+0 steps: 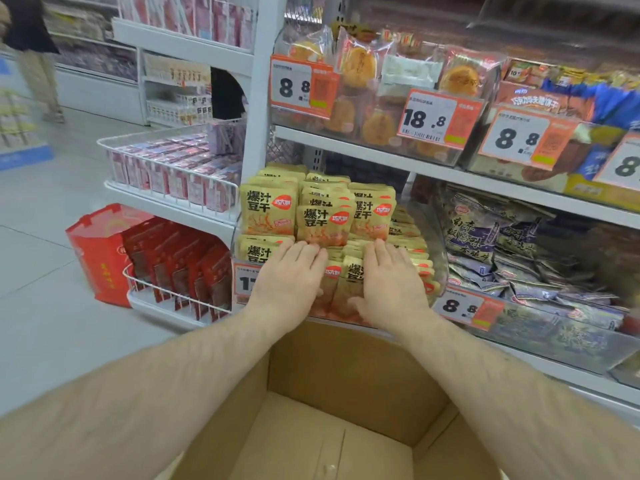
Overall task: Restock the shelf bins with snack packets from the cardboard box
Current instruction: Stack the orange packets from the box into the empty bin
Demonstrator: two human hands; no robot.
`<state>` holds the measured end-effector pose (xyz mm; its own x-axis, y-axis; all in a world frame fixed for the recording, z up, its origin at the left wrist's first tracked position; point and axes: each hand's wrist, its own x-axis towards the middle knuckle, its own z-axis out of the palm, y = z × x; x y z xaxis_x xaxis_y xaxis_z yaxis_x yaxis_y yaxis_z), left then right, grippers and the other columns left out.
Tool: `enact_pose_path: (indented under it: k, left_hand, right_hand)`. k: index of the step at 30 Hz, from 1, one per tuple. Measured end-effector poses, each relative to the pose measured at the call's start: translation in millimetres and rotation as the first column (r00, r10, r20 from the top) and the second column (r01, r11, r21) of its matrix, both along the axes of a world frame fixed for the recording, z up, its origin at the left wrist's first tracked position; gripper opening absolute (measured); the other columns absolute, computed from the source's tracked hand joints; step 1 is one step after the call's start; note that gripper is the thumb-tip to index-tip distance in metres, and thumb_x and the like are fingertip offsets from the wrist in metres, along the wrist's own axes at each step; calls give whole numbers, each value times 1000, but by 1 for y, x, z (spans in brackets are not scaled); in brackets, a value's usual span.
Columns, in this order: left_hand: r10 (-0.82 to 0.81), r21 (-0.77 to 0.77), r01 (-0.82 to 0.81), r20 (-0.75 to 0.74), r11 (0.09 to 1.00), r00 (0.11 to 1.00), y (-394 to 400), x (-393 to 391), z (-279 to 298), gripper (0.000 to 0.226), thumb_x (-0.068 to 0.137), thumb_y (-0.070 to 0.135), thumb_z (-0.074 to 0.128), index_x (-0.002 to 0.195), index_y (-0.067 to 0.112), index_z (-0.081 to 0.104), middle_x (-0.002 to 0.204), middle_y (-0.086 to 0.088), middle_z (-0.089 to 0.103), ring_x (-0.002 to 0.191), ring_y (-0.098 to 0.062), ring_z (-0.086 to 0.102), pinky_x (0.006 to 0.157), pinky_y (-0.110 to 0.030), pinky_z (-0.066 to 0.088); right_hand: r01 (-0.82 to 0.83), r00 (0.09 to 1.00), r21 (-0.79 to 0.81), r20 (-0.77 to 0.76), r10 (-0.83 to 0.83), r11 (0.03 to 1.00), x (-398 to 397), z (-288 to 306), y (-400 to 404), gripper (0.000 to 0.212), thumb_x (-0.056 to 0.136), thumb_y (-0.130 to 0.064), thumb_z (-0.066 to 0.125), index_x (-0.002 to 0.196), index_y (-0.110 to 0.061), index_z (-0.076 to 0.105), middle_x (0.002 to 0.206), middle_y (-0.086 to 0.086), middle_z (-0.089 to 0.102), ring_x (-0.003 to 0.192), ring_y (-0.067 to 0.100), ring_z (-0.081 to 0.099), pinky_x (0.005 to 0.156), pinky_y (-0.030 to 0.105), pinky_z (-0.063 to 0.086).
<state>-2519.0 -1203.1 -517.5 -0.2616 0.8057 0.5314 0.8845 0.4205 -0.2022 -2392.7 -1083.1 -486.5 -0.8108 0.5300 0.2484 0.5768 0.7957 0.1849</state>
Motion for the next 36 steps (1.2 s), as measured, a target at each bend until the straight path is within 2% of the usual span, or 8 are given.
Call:
enact_pose_path:
  k: [6,13,17,20,24,32,34,36]
  left_hand:
    - [197,-40,-195,31,980,980,-34,-30,5,95,88,65,55,153,2,27,160,-18,25,147,-34,24,123,-45,14]
    - [59,-10,-58,82,998,995,-33,-39,1,77,47,48,96,102,0,73,94,-16,73,85,-34,71,79,-43,57]
    - [22,13,-22,27,1000,999,-31,-32,1,78,56,33,94,120,-2,67,117,-20,68,109,-38,65,101,-49,47]
    - [-99,80,106,-81,991,992,-20,-21,-7,60,72,3,65,131,-4,59,134,-23,59,123,-39,58,107,-50,40]
    - [-153,117,157,-48,981,987,-11,-11,-16,58,79,4,27,121,-5,65,123,-22,66,114,-38,64,101,-49,46]
    - [-161,159,168,-55,973,985,-21,-17,0,55,60,-8,70,114,-1,71,118,-19,69,112,-37,65,102,-53,47]
    - [-66,265,47,63,963,996,-37,-15,7,56,68,2,73,123,6,65,129,-16,60,121,-36,54,108,-51,40]
    - [89,390,-309,489,867,868,-51,-6,14,71,71,26,82,133,12,53,135,-13,46,127,-31,40,110,-46,35]
  right_hand:
    - [52,999,-15,2,-52,999,-5,-1,-3,117,80,-74,56,156,-4,1,165,16,0,152,30,1,124,45,3]
    - [39,999,20,15,-39,999,-5,-1,-3,110,84,-70,56,156,-4,5,164,16,7,152,30,5,124,45,4]
    - [57,998,57,-34,-55,997,-7,1,-12,123,78,-76,56,155,-2,-5,164,18,-5,152,31,-4,124,46,-2]
    - [7,999,77,-45,-3,997,-14,-7,-17,113,83,-70,57,156,-2,3,164,18,6,152,30,5,124,45,0]
    - [-11,996,93,-83,19,996,-18,-15,-15,104,86,-60,61,155,-1,12,162,19,16,151,31,13,124,42,5]
    - [24,994,48,-104,-19,999,-6,0,-13,106,83,-66,60,156,-5,11,164,15,12,152,29,7,123,43,-2]
    - [68,965,50,-257,-53,996,15,1,-11,103,78,-65,67,153,-7,25,160,16,24,149,32,18,122,44,6]
    - [30,878,125,-478,34,992,39,-12,-6,76,72,-46,79,132,-7,54,137,16,52,128,35,44,109,48,32]
